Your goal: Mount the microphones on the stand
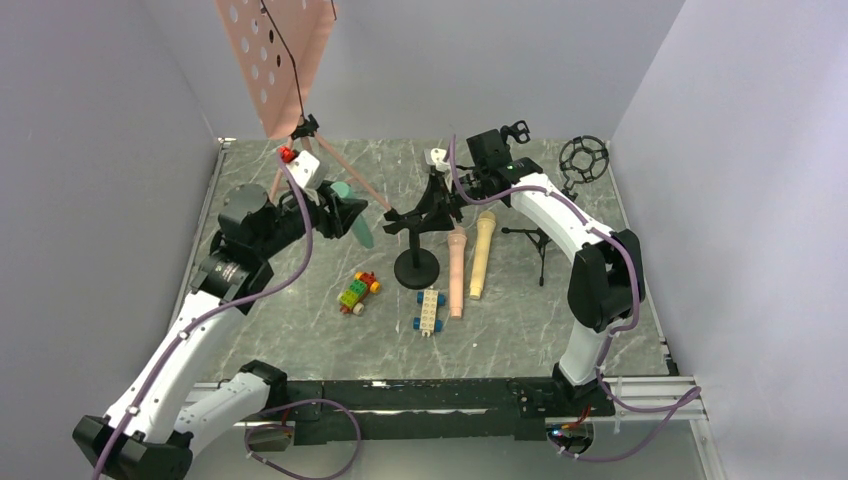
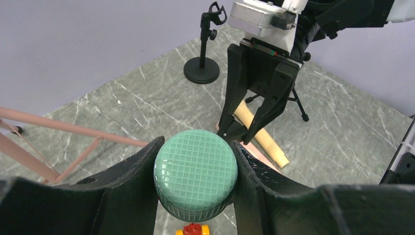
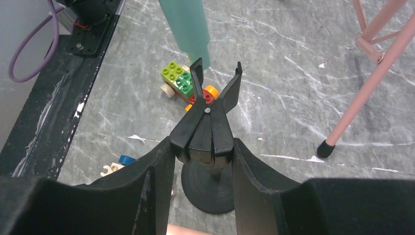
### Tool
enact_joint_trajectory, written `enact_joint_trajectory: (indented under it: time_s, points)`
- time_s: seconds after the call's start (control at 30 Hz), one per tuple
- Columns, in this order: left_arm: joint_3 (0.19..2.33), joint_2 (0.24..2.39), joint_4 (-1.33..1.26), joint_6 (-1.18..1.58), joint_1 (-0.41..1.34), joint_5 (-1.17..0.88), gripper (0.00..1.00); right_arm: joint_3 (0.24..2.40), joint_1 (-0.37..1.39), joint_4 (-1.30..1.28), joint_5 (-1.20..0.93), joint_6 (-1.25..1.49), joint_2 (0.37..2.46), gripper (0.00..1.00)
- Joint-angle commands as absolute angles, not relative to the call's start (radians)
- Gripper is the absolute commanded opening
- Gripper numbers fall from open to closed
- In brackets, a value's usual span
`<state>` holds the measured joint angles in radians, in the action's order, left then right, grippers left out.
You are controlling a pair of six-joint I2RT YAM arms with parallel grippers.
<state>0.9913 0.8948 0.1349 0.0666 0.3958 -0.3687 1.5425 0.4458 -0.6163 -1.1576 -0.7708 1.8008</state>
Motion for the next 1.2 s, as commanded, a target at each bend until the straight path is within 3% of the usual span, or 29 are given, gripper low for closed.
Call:
enact_joint_trajectory:
  time_s: [0.0,0.37,0.47,0.6,0.63,0.83,0.9,1.07,1.17]
  points:
    - [1.056,0.930,0.041,0.061,0.391,-0.376,0.03,1.558,0.451,-0.629,-1.171,-0.803,1.792,0.24]
    - [1.097,1.032,-0.048,0.066,0.399,-0.417,0.02,1.564,0.451,-0.637,-1.182,-0.804,1.802,0.16]
    - [1.096,1.054,-0.071,0.072,0.407,-0.424,0.02,1.567,0.450,-0.642,-1.182,-0.807,1.806,0.09]
    - [1.098,1.077,-0.083,0.078,0.416,-0.431,0.02,1.569,0.451,-0.645,-1.184,-0.810,1.810,0.09]
    - [1.097,1.080,-0.083,0.078,0.418,-0.431,0.02,1.568,0.451,-0.645,-1.185,-0.809,1.812,0.12]
    - [1.085,1.078,-0.081,0.074,0.425,-0.424,0.02,1.570,0.450,-0.652,-1.185,-0.808,1.812,0.58]
    - [1.081,1.074,-0.079,0.075,0.426,-0.423,0.02,1.555,0.451,-0.627,-1.183,-0.791,1.805,0.67]
    - [1.073,1.068,-0.079,0.077,0.426,-0.423,0.02,1.547,0.451,-0.606,-1.184,-0.773,1.799,0.69]
    - [1.071,1.065,-0.077,0.077,0.426,-0.422,0.02,1.549,0.451,-0.598,-1.180,-0.760,1.798,0.57]
